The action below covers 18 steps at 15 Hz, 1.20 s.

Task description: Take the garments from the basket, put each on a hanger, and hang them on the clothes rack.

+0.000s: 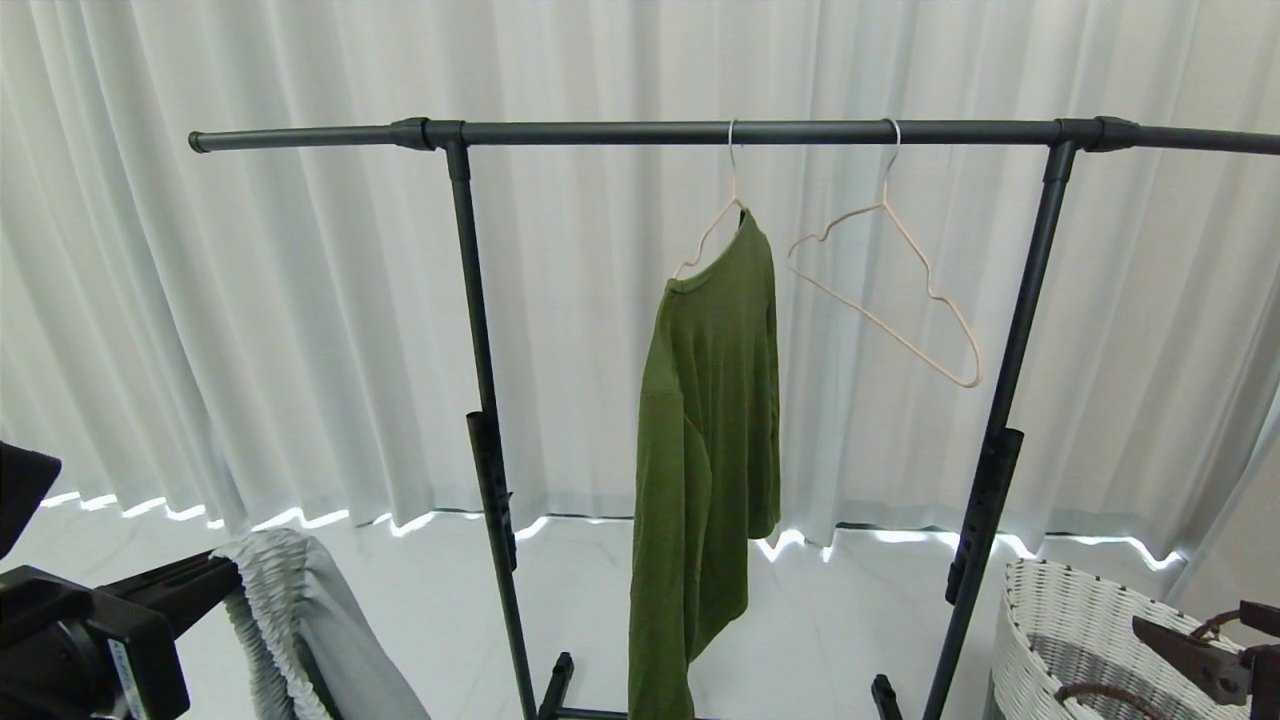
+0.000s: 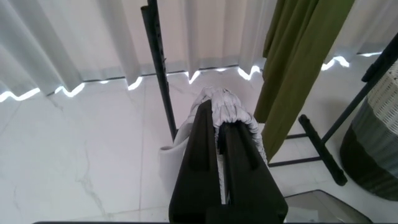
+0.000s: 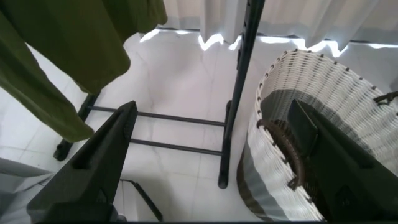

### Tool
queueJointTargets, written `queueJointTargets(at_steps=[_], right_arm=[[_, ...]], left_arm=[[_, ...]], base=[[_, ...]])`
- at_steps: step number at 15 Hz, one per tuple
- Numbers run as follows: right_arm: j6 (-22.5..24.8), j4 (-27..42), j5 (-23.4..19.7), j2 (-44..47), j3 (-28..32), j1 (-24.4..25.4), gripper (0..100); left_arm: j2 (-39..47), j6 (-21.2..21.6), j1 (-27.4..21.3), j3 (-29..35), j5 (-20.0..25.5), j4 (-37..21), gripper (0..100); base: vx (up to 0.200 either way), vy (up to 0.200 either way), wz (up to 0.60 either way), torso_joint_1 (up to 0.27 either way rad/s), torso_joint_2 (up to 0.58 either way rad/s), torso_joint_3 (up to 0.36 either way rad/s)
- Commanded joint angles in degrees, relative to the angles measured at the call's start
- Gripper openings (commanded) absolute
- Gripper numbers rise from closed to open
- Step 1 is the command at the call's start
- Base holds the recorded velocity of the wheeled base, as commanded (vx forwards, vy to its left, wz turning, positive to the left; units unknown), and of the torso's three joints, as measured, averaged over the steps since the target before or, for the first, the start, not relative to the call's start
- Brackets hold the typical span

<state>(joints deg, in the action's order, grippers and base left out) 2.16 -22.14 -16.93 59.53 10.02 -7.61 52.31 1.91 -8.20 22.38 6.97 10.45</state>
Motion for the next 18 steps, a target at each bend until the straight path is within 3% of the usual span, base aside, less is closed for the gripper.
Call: queueJointTargets(at_steps=[1,4,18], right_arm=[[0.1,0.0,0.0,-1.0,-0.2,0.0,100],[1.8,0.2,0.0,-1.4,-0.4,0.0,100],[1.9,0.3,0.0,-1.3,-0.8,0.1,100]], left_arm=[[-1.0,0.1,-0.1,0.0,0.0,0.0,0],[-1.2,0.1,-0.1,0.0,0.0,0.0,0],[-1.9,0.1,-0.1,-0.2,0.0,0.0,0]], base=[[0.0,0.0,0.0,0.139,-0.37,-0.203],[0.0,0.0,0.0,0.089,-0.43,-0.237],[0.0,0.0,0.0,0.258,-0.49,-0.263]])
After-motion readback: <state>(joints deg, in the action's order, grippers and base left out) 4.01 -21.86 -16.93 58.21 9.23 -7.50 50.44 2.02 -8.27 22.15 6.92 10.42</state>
